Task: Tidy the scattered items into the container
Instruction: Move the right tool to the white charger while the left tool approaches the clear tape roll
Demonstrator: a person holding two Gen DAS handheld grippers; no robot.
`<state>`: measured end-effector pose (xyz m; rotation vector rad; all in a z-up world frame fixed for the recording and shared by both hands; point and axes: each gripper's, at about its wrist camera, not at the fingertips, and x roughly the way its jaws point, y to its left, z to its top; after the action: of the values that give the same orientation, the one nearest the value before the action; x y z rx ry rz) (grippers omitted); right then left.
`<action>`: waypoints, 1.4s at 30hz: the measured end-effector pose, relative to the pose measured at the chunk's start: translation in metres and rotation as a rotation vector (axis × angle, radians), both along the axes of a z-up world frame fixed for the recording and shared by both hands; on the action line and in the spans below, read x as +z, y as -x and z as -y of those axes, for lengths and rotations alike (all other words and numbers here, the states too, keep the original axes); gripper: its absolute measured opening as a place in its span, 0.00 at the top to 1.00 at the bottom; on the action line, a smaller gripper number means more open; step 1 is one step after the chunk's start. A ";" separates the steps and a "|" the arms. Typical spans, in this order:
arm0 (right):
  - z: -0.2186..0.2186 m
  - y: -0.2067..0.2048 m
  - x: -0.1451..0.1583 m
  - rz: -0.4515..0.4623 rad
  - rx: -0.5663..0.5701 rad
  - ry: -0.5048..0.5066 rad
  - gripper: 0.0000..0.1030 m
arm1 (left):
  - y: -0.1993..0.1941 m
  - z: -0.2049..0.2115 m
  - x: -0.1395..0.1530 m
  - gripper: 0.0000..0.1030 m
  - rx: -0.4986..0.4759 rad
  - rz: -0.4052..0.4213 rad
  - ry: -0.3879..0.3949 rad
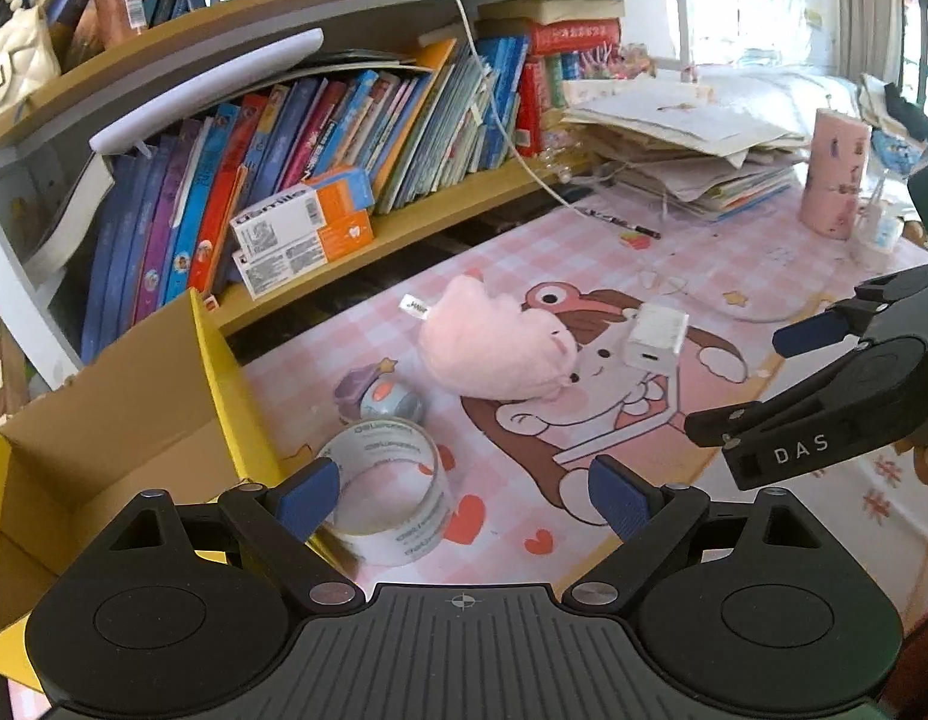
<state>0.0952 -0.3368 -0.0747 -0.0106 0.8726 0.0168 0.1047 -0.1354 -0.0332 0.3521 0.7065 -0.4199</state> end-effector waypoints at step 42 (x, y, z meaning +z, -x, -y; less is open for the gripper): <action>0.039 -0.088 -0.037 -0.047 -0.023 0.023 0.27 | -0.066 0.020 -0.067 0.42 0.007 -0.138 -0.169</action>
<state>0.1830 -0.3755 -0.1117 -0.0218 0.9196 -0.0147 0.1711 -0.1550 -0.0998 0.4828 0.8807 -0.3816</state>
